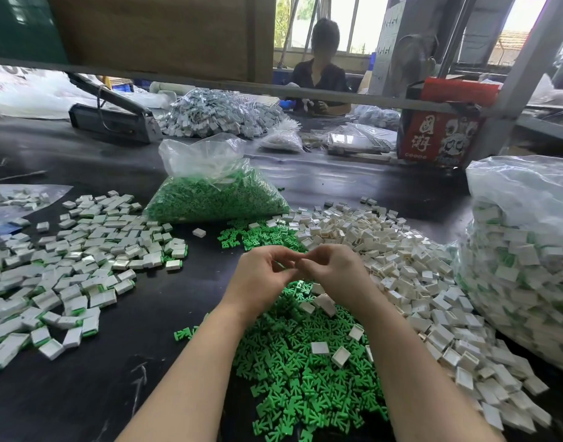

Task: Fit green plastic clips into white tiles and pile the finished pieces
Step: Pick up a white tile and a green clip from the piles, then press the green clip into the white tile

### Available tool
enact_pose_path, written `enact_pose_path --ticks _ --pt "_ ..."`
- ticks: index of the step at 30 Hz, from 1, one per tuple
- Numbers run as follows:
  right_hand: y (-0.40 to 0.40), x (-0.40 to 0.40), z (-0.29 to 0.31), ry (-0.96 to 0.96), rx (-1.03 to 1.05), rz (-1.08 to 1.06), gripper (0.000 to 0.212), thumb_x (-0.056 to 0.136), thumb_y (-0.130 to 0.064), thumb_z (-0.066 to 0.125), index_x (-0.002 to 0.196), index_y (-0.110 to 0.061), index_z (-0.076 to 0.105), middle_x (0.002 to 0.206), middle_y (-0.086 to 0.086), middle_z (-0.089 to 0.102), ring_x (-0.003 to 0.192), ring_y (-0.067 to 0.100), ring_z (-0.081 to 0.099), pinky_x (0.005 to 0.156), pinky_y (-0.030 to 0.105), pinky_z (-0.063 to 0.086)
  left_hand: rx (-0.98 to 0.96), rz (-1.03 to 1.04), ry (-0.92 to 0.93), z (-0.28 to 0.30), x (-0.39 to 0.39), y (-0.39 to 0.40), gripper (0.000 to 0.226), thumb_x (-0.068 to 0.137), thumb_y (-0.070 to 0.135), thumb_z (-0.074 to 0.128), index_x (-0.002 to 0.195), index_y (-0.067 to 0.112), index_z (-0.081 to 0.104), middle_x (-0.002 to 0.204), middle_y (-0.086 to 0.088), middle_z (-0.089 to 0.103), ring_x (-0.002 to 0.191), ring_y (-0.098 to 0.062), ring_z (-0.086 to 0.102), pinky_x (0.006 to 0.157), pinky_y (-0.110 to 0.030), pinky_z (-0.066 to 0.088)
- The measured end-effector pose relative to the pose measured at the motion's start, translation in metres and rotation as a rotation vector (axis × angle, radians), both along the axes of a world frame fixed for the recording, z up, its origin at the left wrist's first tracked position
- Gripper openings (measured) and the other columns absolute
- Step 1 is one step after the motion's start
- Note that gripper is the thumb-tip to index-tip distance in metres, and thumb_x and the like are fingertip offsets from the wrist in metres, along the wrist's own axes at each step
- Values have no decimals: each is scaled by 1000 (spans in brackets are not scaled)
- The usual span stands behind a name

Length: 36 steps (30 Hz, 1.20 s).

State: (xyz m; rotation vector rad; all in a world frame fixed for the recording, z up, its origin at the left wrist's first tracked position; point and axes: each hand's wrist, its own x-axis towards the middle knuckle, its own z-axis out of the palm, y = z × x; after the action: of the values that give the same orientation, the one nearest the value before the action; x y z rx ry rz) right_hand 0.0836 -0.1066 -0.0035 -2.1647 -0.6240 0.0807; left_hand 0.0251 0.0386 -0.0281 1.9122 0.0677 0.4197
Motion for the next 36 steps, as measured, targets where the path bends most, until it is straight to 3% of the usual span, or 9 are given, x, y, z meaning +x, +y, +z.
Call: enact_pose_path --ticks 2,4,7,10,15,21,26,31,36 --pt "1 1 -2 86 138 -4 18 91 -26 67 103 -13 66 85 5 73 79 20 68 74 35 57 -96 32 -12 1 0 3 18 78 10 81 83 26 76 76 0 75 76 -18 72 77 -34 60" --pt "1 1 -5 150 189 22 15 95 -25 61 106 -16 63 83 2 74 76 14 66 71 33 55 -113 116 10 -1 2 9 16 77 13 83 79 26 74 72 1 74 71 -11 71 71 -28 58" --pt "0 3 -9 -22 -164 135 19 90 -33 67 108 -26 67 96 -6 67 71 -3 59 62 19 50 -226 159 50 -1 3 14 15 77 17 83 83 22 71 72 2 71 63 -5 65 61 -21 49" --pt "8 -1 -7 -196 -464 142 24 82 -49 71 103 -37 71 106 -8 65 97 10 58 88 35 48 -412 111 36 2 3 10 19 79 18 80 90 13 66 74 0 70 67 -7 66 60 -18 50" --pt "11 -5 -4 -215 -405 123 7 87 -34 70 93 -29 71 97 -11 71 87 6 58 92 31 48 -587 19 4 7 -1 8 37 66 28 81 95 10 66 78 0 73 73 -11 70 63 -18 53" --pt "10 -4 -6 -168 -395 76 12 87 -34 70 89 -25 62 99 -7 61 91 9 51 84 24 40 -698 -41 -17 9 -3 11 39 57 32 85 91 15 76 90 -8 76 82 -16 72 69 -21 55" --pt "9 -3 -5 -164 -413 70 13 89 -31 69 93 -20 63 95 -4 64 90 14 57 84 30 48 -708 -42 -16 12 -5 11 35 67 19 78 99 8 69 97 -11 76 87 -19 73 70 -22 56" --pt "5 -3 -3 -28 -91 5 9 88 -18 71 97 -16 70 82 -8 64 74 5 61 63 13 47 -708 -30 -20 13 -6 10 27 77 11 74 102 9 64 93 -10 76 85 -20 73 70 -24 57" --pt "-3 -6 10 420 443 53 20 90 -1 63 99 -16 73 98 8 71 84 17 63 75 25 57 -705 -22 -19 12 -4 10 22 88 1 65 102 18 71 88 -8 76 79 -16 73 66 -22 56"
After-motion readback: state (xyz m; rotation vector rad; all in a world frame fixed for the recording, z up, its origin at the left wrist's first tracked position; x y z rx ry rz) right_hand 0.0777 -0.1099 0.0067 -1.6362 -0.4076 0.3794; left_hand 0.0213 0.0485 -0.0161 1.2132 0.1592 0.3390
